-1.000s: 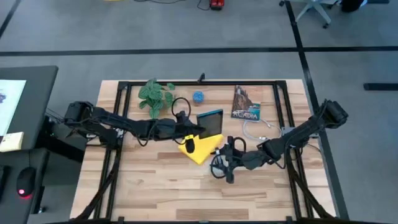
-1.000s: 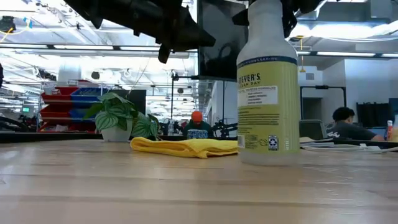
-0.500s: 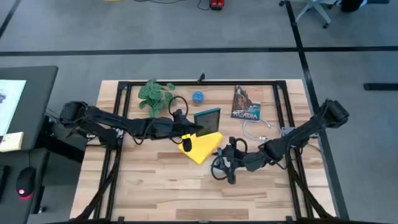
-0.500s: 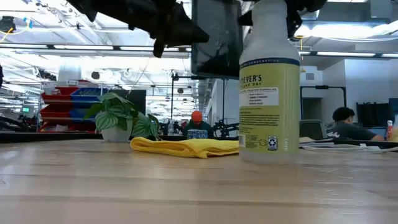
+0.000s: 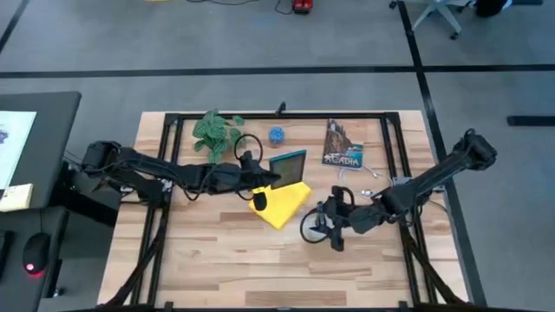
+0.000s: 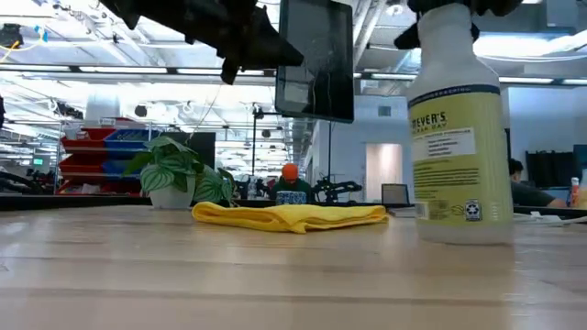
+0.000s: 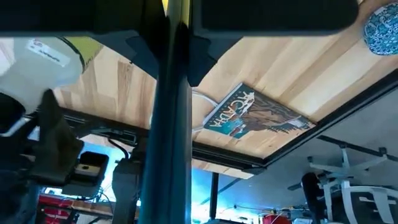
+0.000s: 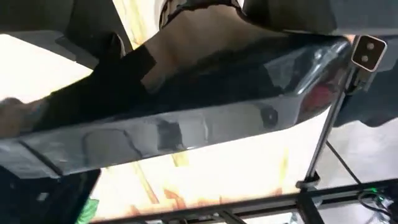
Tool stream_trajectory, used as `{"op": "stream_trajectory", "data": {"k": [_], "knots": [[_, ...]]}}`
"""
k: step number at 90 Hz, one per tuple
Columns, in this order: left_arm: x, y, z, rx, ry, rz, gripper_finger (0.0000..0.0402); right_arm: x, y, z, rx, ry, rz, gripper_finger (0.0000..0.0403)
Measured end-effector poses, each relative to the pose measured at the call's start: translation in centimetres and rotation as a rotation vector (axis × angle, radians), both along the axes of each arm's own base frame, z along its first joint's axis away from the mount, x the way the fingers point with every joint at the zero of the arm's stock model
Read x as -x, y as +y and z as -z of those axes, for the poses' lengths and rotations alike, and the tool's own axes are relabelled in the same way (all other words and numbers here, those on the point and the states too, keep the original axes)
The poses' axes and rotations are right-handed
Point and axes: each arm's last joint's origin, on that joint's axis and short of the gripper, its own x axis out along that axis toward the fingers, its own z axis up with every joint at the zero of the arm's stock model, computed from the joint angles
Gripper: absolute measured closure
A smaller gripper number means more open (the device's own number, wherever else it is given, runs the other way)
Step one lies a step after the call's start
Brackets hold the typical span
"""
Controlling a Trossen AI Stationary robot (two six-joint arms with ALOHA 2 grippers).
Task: Apply microfiber cloth
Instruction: Spray the front of the blue tablet using the white spray bottle
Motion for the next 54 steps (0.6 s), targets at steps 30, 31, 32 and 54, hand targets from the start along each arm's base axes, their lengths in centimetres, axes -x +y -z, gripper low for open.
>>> {"op": "stream_trajectory", "data": {"k": [30, 31, 32, 54], "knots": [[0.0, 0.0, 0.1, -0.001, 0.009, 0.001, 0.0391, 0.1, 0.1, 0.6, 0.048, 0.053, -0.088, 0.0147], [0.0, 0.0, 0.1, -0.001, 0.010, 0.001, 0.0391, 0.1, 0.1, 0.6, 0.048, 0.054, -0.088, 0.0147], [0.0, 0.0, 0.1, -0.001, 0.010, 0.001, 0.0391, 0.1, 0.1, 0.6, 0.049, 0.054, -0.088, 0.0147], [0.1, -0.1, 0.2, -0.004, 0.020, 0.003, 0.0391, 0.6, -0.2, 1.2, 0.060, 0.137, -0.056, 0.0147]]}}
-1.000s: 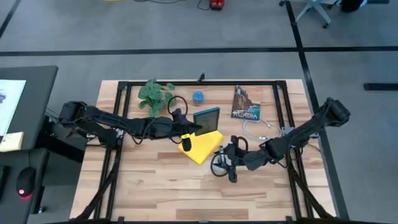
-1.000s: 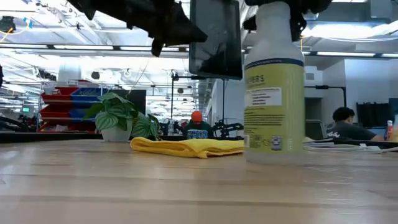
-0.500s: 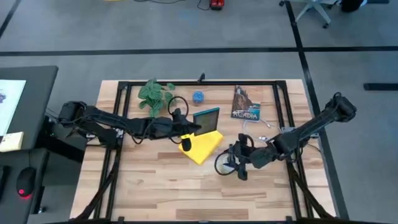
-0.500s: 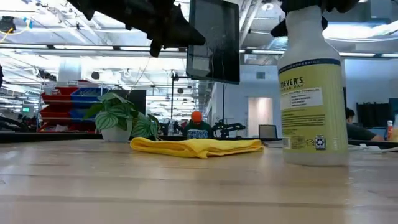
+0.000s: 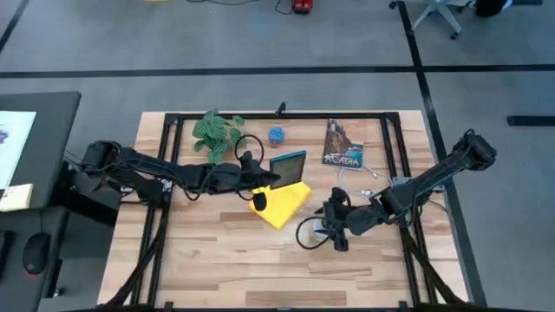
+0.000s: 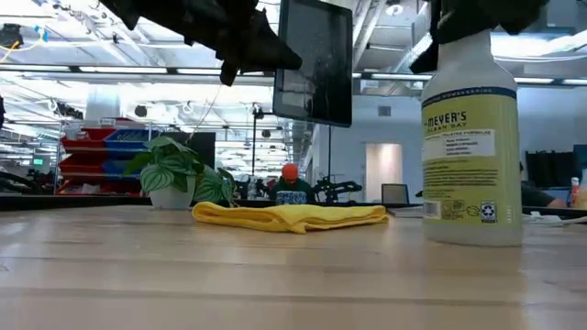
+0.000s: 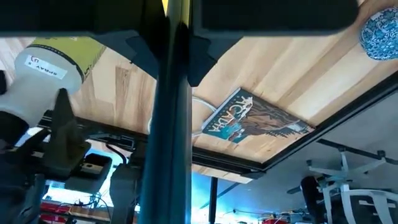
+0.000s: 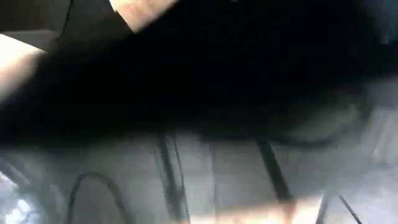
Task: Apply microfiber cloth
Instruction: Spray the front of the blue tablet using the white spray bottle
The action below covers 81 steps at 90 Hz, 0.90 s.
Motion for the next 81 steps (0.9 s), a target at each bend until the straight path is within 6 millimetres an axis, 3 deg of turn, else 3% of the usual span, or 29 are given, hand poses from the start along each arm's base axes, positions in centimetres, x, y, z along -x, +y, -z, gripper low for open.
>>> {"op": "stream_trajectory", "data": {"k": [22, 53, 81], "knots": [[0.0, 0.0, 0.0, -0.005, 0.003, 0.002, 0.0391, 0.5, -0.4, 0.5, -0.024, 0.043, 0.130, 0.0156], [0.0, 0.0, 0.0, -0.012, 0.006, 0.004, 0.0391, 0.4, -0.5, 0.3, -0.012, 0.016, 0.143, 0.0233], [0.0, 0.0, 0.0, -0.012, 0.007, 0.004, 0.0391, -0.5, -0.1, -0.6, -0.036, -0.096, 0.101, 0.0181]]}}
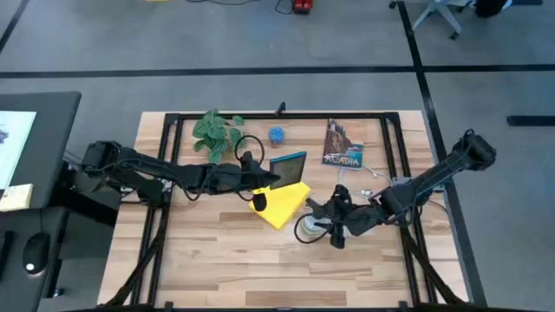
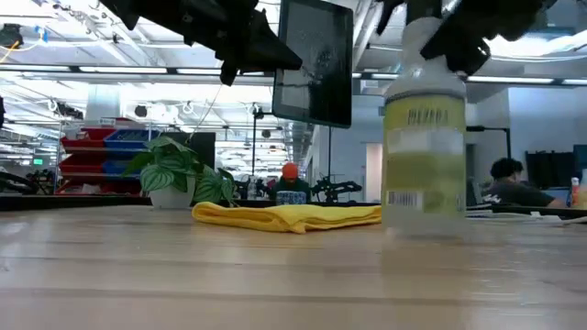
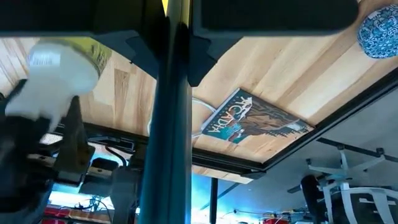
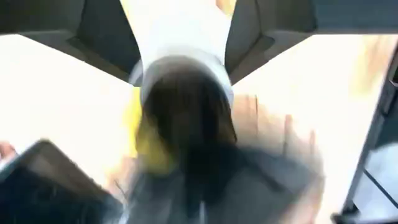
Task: Apply microfiber cloth
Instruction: Spray the front of the blue tablet using the white spray bottle
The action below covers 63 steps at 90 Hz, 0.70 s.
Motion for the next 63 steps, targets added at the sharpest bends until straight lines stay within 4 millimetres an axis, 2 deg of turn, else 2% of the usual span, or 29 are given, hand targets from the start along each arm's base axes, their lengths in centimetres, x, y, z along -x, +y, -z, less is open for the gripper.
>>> {"op": "stream_trajectory", "data": {"k": [11, 39, 63], "knots": [[0.0, 0.0, 0.0, 0.000, 0.000, 0.000, 0.0391, -0.2, 0.0, -0.3, 0.004, -0.038, 0.006, 0.0179], [0.0, 0.0, 0.1, 0.000, 0.006, 0.002, 0.0391, -0.3, -0.3, -0.3, 0.025, -0.036, 0.015, 0.0223], [0.0, 0.0, 0.1, 0.000, 0.006, 0.002, 0.0391, -0.8, -0.1, -1.1, 0.074, -0.115, -0.039, 0.0210]]}}
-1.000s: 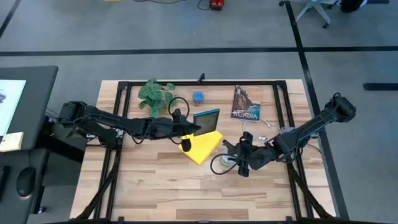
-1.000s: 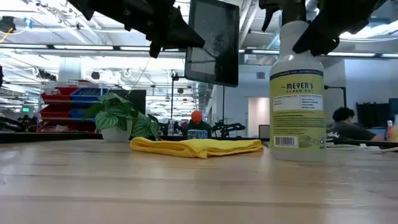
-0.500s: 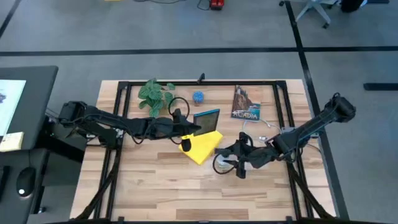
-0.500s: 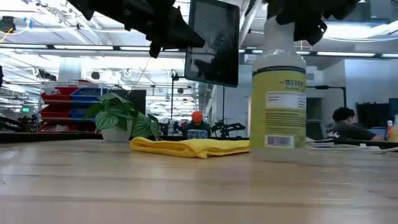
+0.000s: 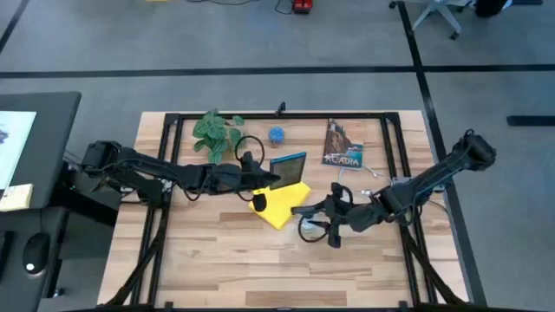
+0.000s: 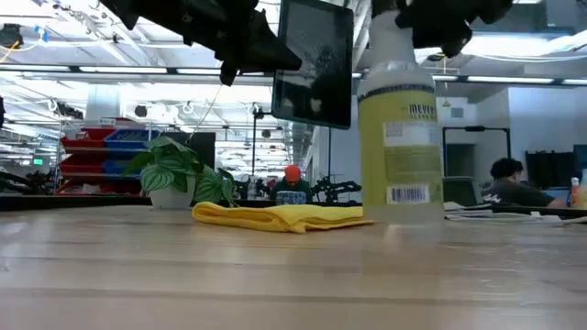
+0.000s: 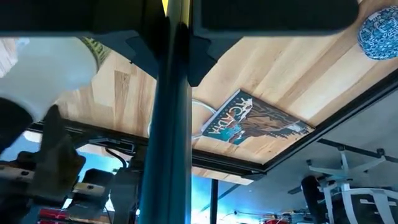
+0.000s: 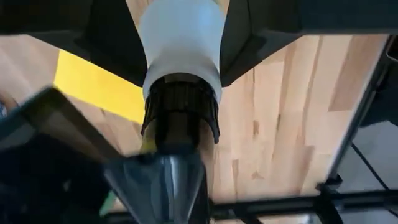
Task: Apply microfiber cloth
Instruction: Spray the front of the blue tablet using the white spray bottle
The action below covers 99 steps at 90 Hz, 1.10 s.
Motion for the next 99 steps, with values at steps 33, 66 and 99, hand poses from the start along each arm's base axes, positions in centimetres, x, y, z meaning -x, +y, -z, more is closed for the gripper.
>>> {"op": "stream_trajectory", "data": {"k": [33, 66, 99], "knots": [[0.0, 0.0, 0.1, -0.001, 0.008, 0.000, 0.0391, -0.3, -0.5, -0.2, 0.003, -0.014, 0.015, 0.0214], [0.0, 0.0, 0.1, -0.001, 0.012, 0.000, 0.0391, -0.9, -0.7, -1.0, -0.009, -0.091, -0.031, 0.0212], [0.0, 0.0, 0.1, -0.001, 0.013, 0.000, 0.0391, -1.3, -1.5, -1.0, -0.034, -0.079, -0.060, 0.0265]]}}
